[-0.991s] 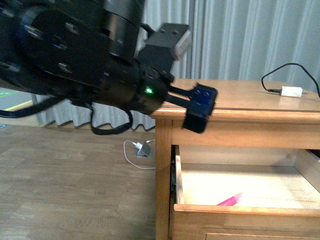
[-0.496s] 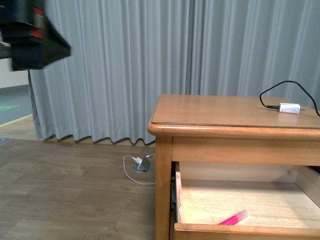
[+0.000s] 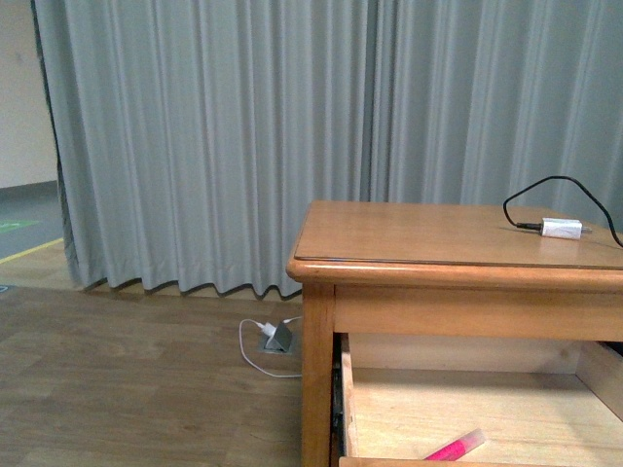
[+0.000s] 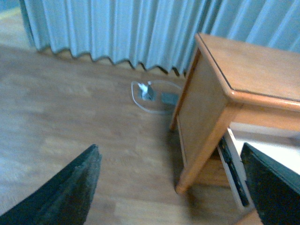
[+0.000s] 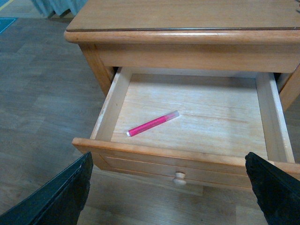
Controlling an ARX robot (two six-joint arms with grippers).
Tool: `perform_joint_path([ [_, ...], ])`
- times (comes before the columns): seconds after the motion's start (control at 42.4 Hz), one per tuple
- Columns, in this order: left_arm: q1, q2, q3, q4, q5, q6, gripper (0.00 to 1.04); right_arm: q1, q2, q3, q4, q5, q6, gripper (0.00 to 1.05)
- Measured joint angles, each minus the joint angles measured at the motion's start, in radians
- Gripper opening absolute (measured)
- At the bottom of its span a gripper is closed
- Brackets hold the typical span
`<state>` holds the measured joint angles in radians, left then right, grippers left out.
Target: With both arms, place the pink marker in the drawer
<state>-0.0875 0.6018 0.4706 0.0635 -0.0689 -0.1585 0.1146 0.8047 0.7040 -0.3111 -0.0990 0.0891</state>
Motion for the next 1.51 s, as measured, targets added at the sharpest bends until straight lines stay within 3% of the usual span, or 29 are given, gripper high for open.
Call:
perform_joint_path([
  [0.047, 0.045, -0.032, -0.058, 0.086, 0.057, 0.061, 0.79, 0.0, 0.0, 0.0, 0.0, 0.0, 0.0, 0.96],
  [0.142, 0.081, -0.077, -0.129, 0.126, 0.06, 0.11, 0.63, 0.0, 0.0, 0.0, 0.0, 0.0, 0.0, 0.96],
  [0.448, 0.085, -0.199, -0.298, 0.16, 0.069, 0.145, 0.04, 0.001, 0.0, 0.0, 0.0, 0.0, 0.0, 0.96],
  [1.133, 0.085, -0.416, -0.438, 0.094, 0.069, 0.151, 0.04, 0.001, 0.0, 0.0, 0.0, 0.0, -0.003, 0.96],
  [1.227, 0.085, -0.554, -0.447, -0.045, 0.069, 0.151, 0.04, 0.001, 0.0, 0.0, 0.0, 0.0, -0.003, 0.96],
  [1.511, 0.085, -0.597, -0.447, -0.061, 0.069, 0.151, 0.04, 0.001, 0.0, 0.0, 0.0, 0.0, -0.003, 0.96],
])
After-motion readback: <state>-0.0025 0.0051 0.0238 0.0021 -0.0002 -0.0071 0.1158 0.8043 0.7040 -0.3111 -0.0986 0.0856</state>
